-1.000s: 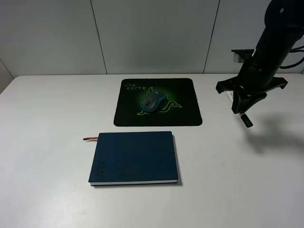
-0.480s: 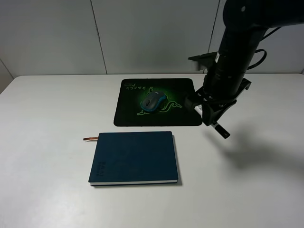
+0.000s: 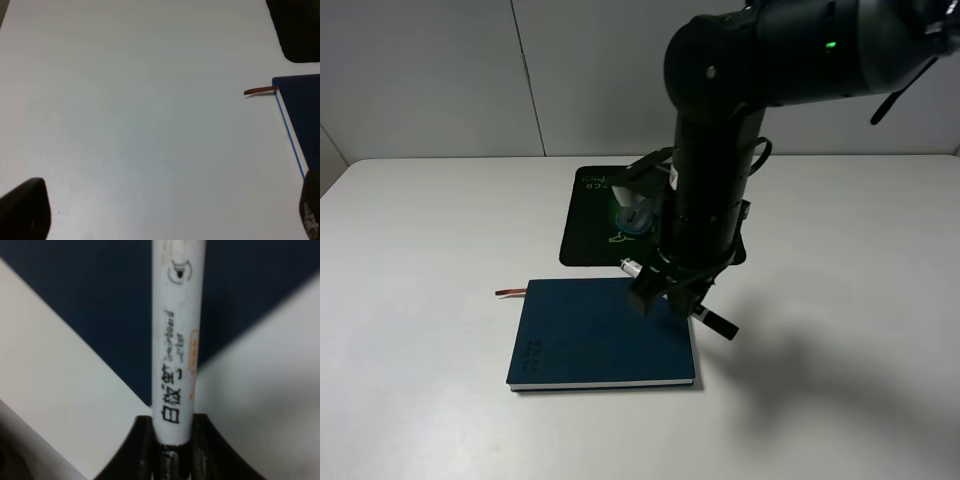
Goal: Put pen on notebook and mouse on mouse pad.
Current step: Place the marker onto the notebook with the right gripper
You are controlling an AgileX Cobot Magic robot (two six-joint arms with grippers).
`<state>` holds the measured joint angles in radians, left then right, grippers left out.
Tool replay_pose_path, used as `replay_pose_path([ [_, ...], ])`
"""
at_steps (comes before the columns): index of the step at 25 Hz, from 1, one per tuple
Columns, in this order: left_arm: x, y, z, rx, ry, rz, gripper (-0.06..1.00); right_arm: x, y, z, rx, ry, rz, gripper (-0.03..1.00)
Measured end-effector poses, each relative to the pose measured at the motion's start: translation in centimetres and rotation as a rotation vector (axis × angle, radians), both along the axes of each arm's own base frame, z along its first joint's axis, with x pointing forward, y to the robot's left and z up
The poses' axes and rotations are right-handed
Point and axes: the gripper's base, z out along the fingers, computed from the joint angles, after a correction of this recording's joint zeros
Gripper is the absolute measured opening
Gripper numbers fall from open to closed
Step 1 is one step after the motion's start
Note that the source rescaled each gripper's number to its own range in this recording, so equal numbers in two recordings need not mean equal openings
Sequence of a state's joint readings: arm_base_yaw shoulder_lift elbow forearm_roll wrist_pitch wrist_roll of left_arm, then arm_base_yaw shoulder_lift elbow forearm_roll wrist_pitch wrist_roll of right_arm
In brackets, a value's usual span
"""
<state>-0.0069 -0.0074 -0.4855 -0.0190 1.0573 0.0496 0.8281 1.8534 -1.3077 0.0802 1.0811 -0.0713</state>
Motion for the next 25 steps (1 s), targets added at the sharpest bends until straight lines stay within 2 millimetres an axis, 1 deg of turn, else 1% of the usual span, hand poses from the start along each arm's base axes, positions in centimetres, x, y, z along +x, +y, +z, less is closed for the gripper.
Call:
replay_pose_path([
  [5,0.0,0.0,0.0,0.0,0.0,0.0,1.0,0.0,3.5,-0.6,-0.006,0.008,0.068,0.0],
  [9,0.0,0.0,0.0,0.0,0.0,0.0,1.0,0.5,5.1,-1.3,0.006,0.021,0.073,0.0],
  [13,0.0,0.0,0.0,0.0,0.0,0.0,1.0,1.0,5.9,-2.5,0.007,0.036,0.069,0.0],
  [22,0.0,0.0,0.0,0.0,0.0,0.0,1.0,1.6,6.8,-4.9,0.034,0.029,0.055,0.0],
  [25,0.0,0.0,0.0,0.0,0.0,0.0,1.0,1.7,7.0,-5.1,0.056,0.017,0.048,0.0],
])
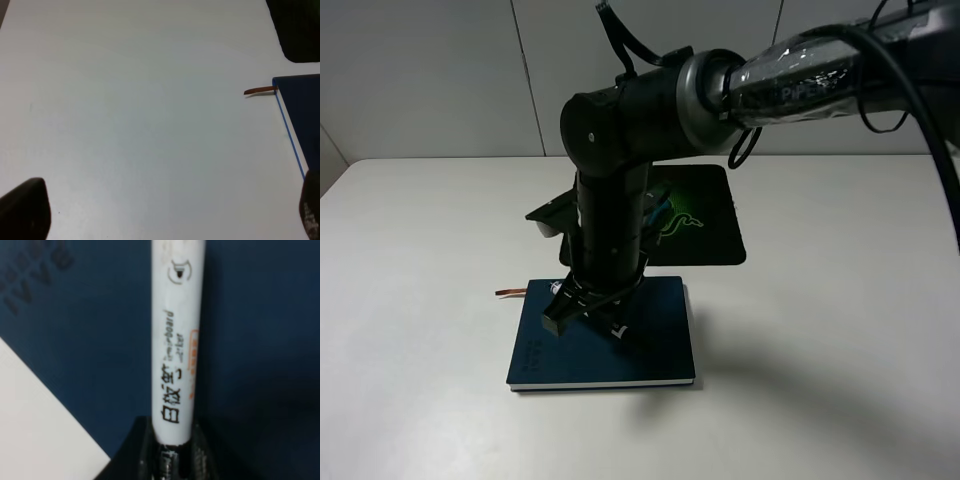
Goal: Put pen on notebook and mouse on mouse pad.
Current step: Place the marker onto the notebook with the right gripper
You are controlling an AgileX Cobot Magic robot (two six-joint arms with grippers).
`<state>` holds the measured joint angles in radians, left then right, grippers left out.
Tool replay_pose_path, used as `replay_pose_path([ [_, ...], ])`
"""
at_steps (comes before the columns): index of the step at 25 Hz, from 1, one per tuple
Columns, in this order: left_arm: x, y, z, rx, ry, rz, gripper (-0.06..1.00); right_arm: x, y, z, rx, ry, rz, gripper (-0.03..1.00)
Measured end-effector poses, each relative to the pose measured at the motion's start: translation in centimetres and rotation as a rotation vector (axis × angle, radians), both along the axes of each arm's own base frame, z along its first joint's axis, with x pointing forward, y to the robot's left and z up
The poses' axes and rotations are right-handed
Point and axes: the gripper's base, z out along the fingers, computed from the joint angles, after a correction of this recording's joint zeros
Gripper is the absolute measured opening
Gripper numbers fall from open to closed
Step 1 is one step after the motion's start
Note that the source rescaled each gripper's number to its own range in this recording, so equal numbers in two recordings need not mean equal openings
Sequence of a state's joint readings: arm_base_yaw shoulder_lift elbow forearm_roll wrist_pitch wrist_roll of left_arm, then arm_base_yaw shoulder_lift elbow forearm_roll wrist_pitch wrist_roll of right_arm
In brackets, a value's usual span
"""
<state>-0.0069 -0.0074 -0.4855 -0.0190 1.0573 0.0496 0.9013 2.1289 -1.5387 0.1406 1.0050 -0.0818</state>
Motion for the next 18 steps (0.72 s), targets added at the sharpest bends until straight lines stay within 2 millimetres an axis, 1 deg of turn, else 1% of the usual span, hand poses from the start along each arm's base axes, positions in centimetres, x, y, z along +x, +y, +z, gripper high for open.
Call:
replay_pose_path([
  [6,0.0,0.0,0.0,0.0,0.0,0.0,1.0,0.2,0.3,-0.3,0.025,-0.017,0.003,0.0],
  [18,0.0,0.0,0.0,0.0,0.0,0.0,1.0,0.5,0.2,-3.3,-0.049,0.004,0.029,0.0],
])
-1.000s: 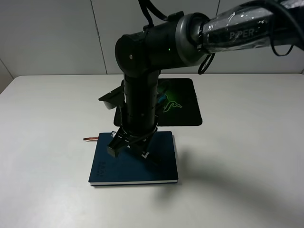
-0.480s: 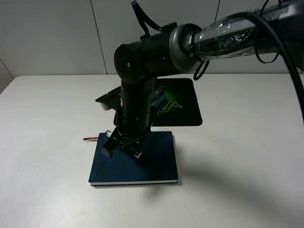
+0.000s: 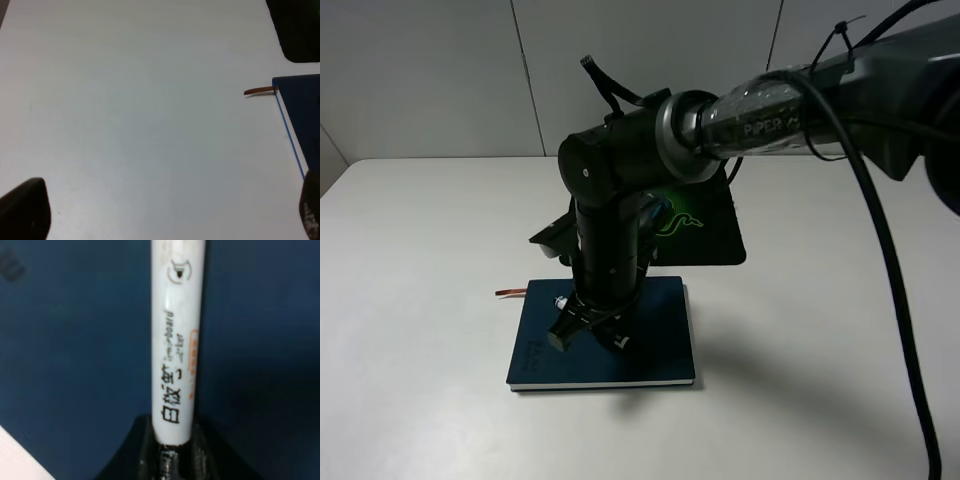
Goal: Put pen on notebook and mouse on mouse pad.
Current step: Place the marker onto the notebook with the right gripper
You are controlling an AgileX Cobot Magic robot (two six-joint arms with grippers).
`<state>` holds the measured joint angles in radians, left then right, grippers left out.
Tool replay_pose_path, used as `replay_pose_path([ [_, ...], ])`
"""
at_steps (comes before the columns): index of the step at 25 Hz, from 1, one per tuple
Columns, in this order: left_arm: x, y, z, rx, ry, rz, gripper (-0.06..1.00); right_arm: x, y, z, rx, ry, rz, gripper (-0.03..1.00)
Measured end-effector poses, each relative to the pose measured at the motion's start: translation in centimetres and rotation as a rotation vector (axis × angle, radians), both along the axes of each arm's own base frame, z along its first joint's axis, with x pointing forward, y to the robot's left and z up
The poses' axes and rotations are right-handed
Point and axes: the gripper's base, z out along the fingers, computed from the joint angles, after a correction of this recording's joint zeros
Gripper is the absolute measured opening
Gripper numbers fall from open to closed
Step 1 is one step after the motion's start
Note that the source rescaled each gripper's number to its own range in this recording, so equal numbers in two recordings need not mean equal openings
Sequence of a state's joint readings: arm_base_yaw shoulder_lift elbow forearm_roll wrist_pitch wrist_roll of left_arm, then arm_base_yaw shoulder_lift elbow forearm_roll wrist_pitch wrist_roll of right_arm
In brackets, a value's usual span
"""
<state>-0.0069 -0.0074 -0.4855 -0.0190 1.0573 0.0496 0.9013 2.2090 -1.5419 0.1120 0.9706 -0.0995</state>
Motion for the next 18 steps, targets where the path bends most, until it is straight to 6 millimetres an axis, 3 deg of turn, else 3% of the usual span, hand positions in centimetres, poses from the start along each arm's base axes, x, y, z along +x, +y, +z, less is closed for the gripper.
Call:
replay_pose_path([
  [11,0.0,0.0,0.0,0.0,0.0,0.0,1.0,0.03,-0.03,0.0,-0.003,-0.004,0.005,0.03],
  [13,0.0,0.0,0.0,0.0,0.0,0.0,1.0,0.04,-0.03,0.0,-0.003,-0.005,0.005,0.19],
  [16,0.0,0.0,0.0,0.0,0.0,0.0,1.0,0.01,-0.01,0.0,-0.001,-0.001,0.002,0.7],
  [18,0.0,0.0,0.0,0.0,0.0,0.0,1.0,-0.07,0.1,0.04,0.002,0.001,-0.009,0.89],
])
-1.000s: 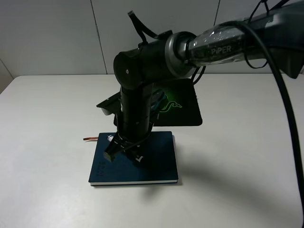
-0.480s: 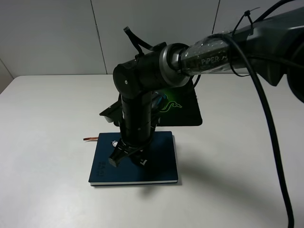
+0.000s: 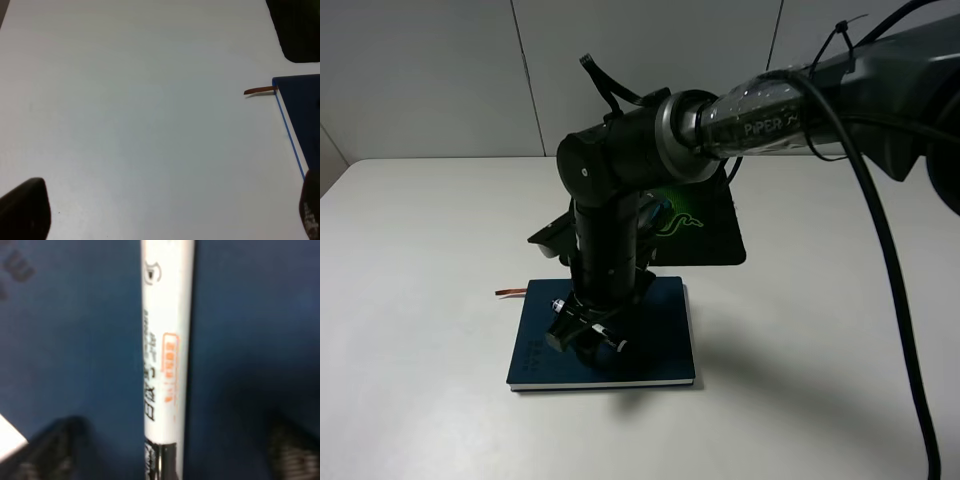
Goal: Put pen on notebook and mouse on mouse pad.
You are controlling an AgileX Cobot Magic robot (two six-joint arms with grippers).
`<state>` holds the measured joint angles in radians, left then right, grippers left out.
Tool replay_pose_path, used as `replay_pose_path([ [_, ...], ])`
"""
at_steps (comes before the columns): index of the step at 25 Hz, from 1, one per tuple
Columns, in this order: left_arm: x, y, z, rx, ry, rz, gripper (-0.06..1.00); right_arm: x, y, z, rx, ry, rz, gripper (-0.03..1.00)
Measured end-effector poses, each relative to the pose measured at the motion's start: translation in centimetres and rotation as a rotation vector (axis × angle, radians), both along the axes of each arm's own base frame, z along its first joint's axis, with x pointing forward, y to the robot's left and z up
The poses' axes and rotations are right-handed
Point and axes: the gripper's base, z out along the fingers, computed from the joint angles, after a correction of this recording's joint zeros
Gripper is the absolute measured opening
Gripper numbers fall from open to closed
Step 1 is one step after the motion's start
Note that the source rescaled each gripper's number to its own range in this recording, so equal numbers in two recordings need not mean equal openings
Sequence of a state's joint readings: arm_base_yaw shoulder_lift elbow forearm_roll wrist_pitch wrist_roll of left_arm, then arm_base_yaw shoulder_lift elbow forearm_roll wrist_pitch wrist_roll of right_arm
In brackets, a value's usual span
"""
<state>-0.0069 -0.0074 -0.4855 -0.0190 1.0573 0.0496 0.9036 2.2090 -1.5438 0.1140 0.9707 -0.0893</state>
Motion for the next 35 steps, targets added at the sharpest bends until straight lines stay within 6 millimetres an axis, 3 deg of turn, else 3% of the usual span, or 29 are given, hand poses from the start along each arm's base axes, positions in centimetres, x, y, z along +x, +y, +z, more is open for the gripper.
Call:
replay_pose_path([
  [4,0.0,0.0,0.0,0.0,0.0,0.0,1.0,0.0,0.0,0.0,0.001,0.0,-0.006,0.98],
  [11,0.0,0.0,0.0,0.0,0.0,0.0,1.0,0.0,0.1,0.2,-0.001,0.003,-0.005,1.0],
  [15,0.0,0.0,0.0,0.0,0.0,0.0,1.0,0.3,0.3,1.3,-0.023,0.007,0.008,1.0],
  [24,0.0,0.0,0.0,0.0,0.0,0.0,1.0,1.4,1.4,6.6,0.031,-0.066,0.018,1.0],
  [30,0.0,0.0,0.0,0.0,0.0,0.0,1.0,1.2,0.8,9.8,0.04,-0.098,0.008,1.0],
  [35,0.0,0.0,0.0,0.0,0.0,0.0,1.0,0.6,-0.2,14.1,0.102,-0.173,-0.026,1.0],
])
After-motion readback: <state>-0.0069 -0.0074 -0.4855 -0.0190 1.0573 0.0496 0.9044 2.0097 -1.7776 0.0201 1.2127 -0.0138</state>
